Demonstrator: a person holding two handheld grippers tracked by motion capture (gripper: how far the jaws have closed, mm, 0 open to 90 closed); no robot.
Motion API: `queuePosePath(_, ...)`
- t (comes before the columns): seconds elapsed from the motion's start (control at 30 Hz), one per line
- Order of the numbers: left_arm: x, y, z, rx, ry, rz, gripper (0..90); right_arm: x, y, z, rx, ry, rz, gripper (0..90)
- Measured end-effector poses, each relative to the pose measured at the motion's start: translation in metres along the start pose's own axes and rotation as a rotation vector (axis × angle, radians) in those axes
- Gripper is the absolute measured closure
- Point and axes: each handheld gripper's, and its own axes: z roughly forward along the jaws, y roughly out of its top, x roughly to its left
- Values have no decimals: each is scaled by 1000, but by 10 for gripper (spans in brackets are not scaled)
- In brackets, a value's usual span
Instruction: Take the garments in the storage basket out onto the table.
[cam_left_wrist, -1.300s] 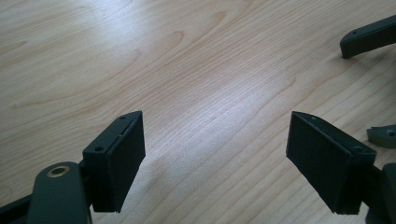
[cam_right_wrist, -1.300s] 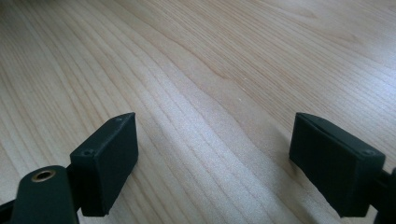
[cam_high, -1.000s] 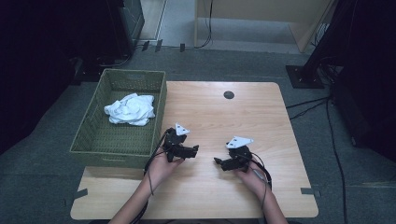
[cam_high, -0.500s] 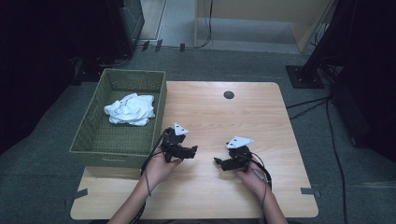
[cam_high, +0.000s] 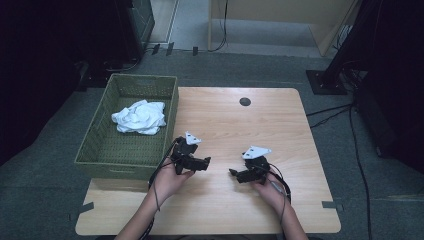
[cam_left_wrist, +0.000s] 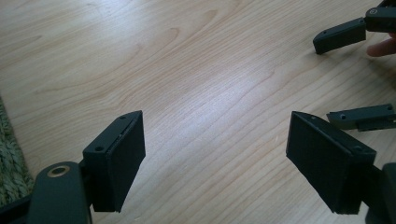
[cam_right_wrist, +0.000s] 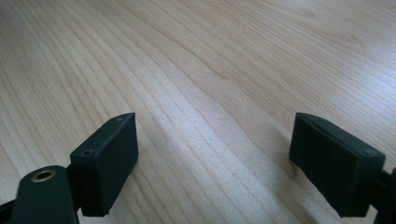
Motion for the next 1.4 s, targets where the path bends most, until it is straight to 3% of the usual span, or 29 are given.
queuePosePath(0.3,-1,2,-8,-15,5,12,202,0,0,0,-1,-1,1,159)
queuePosePath(0.4,-2,3,-13,-20,-18,5,202,0,0,0,-1,-1,1,158)
queuePosePath(0.73,2,6,-26,-53,8,6,202,0,0,0,-1,0,1,158)
queuePosePath(1.0,5,6,-32,-70,20,31,202,0,0,0,-1,0,1,158)
queuePosePath(1.4,12,7,-38,-92,25,4,202,0,0,0,0,0,1,158)
